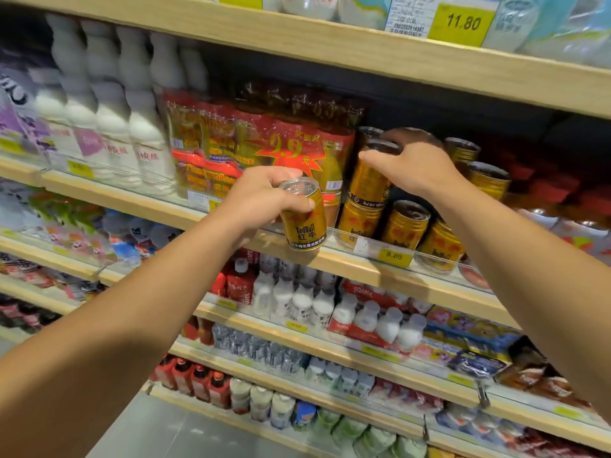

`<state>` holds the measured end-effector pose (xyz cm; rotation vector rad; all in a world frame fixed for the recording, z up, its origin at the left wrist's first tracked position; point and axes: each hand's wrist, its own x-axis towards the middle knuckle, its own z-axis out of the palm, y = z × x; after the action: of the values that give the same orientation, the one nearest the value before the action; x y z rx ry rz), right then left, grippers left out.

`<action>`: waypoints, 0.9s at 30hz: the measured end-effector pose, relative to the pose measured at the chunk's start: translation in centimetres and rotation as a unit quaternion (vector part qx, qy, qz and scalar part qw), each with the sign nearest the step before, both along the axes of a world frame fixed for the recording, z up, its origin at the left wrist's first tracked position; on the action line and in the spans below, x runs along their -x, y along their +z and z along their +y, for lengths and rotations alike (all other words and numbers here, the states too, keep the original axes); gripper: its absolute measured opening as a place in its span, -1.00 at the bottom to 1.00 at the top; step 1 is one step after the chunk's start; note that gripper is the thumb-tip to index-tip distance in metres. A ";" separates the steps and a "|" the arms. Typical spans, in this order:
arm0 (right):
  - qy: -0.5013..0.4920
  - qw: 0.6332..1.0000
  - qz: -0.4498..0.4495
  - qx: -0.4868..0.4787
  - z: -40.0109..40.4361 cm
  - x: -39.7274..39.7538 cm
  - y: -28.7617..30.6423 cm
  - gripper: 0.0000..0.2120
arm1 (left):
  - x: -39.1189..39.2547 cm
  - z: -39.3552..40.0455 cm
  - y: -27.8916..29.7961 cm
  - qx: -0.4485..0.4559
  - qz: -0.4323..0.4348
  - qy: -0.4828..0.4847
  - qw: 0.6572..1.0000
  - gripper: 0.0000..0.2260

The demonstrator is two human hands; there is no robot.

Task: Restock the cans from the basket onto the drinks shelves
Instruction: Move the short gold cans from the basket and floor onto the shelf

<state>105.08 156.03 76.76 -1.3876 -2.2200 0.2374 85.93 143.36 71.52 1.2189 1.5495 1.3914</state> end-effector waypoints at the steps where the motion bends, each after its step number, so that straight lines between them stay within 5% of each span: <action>1: -0.003 1.000 0.001 -0.002 -0.2 0.1 0.0 -0.39 | 0.2 0.0 0.0 0.003 0.002 -0.005 1.000 -0.70; 27: -0.020 0.999 0.029 0.036 -2.1 -0.6 1.3 -0.44 | 2.2 0.3 0.3 0.008 0.016 -0.072 0.997 -0.54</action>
<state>105.73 153.95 78.11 -1.4438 -2.1538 0.3408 83.74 143.69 71.80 1.3225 1.4614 1.2708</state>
